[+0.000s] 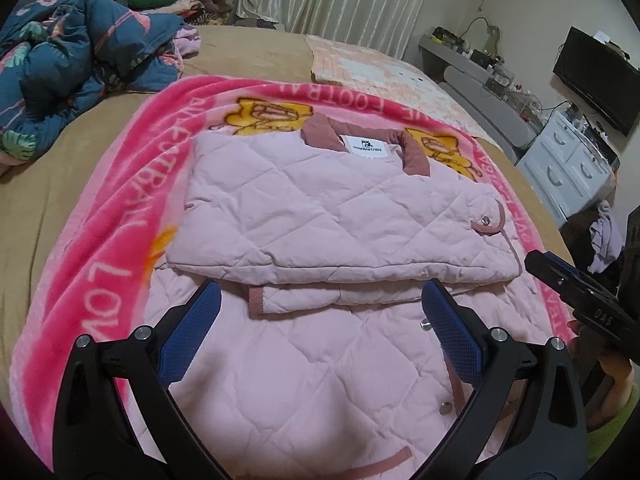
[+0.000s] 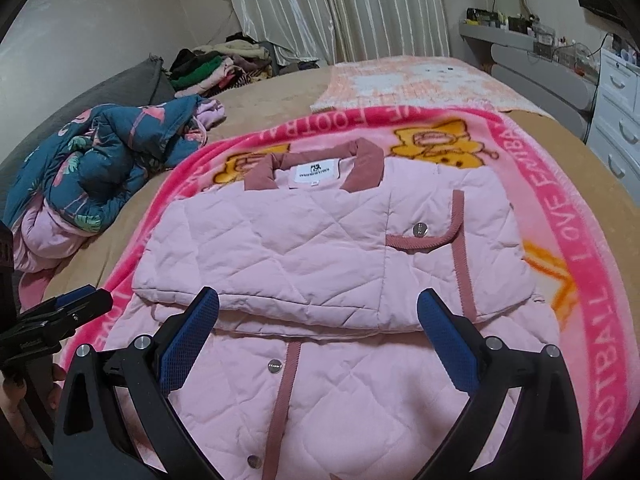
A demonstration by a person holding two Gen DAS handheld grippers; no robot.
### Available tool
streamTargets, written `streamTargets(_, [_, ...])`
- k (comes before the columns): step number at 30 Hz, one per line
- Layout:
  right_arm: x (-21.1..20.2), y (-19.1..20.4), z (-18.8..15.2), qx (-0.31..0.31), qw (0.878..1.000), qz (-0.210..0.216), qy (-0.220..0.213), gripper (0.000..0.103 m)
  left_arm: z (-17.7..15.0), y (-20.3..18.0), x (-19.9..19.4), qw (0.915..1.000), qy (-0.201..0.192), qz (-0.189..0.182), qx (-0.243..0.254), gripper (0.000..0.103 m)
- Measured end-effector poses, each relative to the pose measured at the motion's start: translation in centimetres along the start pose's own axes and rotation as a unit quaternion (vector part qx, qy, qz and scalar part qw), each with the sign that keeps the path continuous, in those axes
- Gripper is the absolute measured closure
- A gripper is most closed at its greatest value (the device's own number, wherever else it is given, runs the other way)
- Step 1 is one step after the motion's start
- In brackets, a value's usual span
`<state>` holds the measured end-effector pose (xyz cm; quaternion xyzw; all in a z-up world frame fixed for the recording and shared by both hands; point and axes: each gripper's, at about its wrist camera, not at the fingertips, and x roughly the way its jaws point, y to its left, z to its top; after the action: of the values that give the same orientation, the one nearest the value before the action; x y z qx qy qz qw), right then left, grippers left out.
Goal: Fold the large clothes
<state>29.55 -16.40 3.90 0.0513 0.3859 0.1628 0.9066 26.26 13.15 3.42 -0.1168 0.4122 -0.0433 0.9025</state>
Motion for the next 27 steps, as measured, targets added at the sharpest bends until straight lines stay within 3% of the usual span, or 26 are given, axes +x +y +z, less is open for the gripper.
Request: streamTargets(27, [-9.9,2.6,-0.2,-0.029,0.996,0.019,-0.087,0.004,-1.4,-1.6,-6.7,0.9987,-0.04,-0.017,0.025,0.009])
